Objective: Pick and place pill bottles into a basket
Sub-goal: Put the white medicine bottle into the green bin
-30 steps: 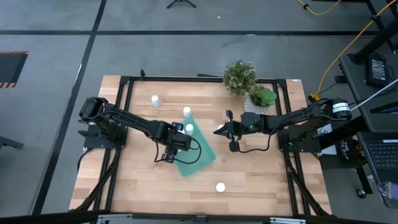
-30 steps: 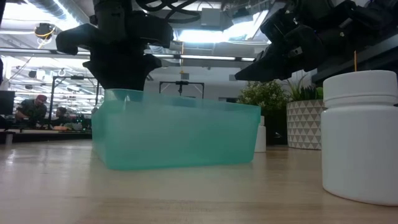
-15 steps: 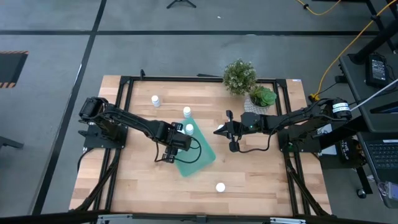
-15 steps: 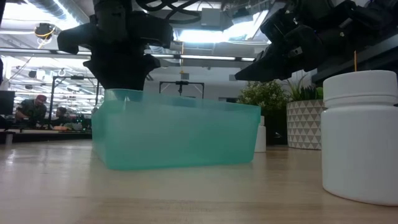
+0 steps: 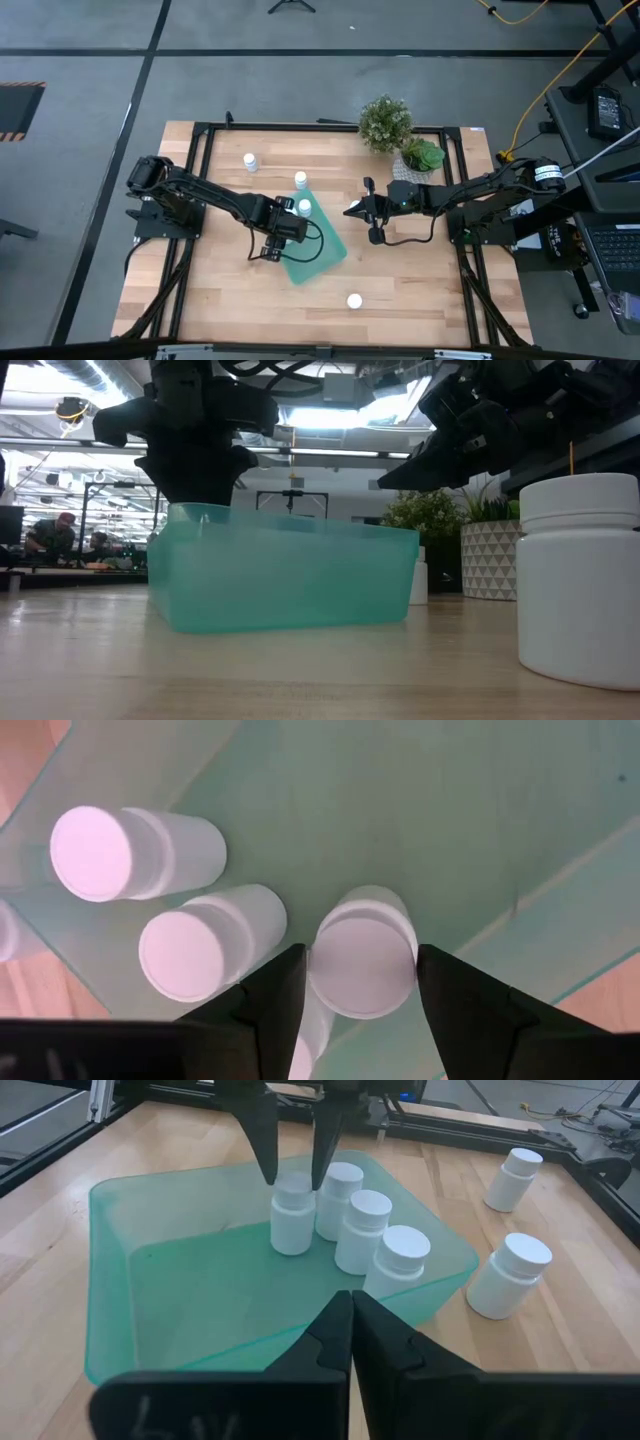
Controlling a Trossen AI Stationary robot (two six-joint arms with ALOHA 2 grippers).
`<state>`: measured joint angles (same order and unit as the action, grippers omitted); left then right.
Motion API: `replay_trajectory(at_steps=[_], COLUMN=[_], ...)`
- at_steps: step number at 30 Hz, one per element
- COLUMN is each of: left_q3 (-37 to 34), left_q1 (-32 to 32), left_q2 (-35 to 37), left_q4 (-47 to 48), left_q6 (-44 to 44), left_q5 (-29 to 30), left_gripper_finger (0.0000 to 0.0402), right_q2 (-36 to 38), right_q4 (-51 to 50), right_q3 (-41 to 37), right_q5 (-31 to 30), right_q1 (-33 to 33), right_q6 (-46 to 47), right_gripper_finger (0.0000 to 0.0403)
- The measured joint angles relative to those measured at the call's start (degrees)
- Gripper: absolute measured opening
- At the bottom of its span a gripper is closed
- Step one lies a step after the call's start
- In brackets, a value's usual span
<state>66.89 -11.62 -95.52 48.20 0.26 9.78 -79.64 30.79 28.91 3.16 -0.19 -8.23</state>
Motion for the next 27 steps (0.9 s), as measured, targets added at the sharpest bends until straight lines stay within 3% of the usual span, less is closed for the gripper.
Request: replay_trajectory(at_steps=[19, 27], left_q3=[3.4, 8.1], left_q1=[-1.1, -1.2], left_q2=[1.9, 4.0], left_q4=[3.5, 13.9], left_q6=[-0.1, -5.3], left_q5=[-0.9, -0.9], left_gripper_finger=[0.0185, 0.0184], right_q2=[0.0, 0.0], right_q4=[-0.4, -0.5], right_q3=[0.0, 0.0], right_q5=[0.0, 0.0], right_q1=[0.0, 0.0], right_q6=[-0.9, -1.0], right_gripper_finger=[0.0012, 0.0012])
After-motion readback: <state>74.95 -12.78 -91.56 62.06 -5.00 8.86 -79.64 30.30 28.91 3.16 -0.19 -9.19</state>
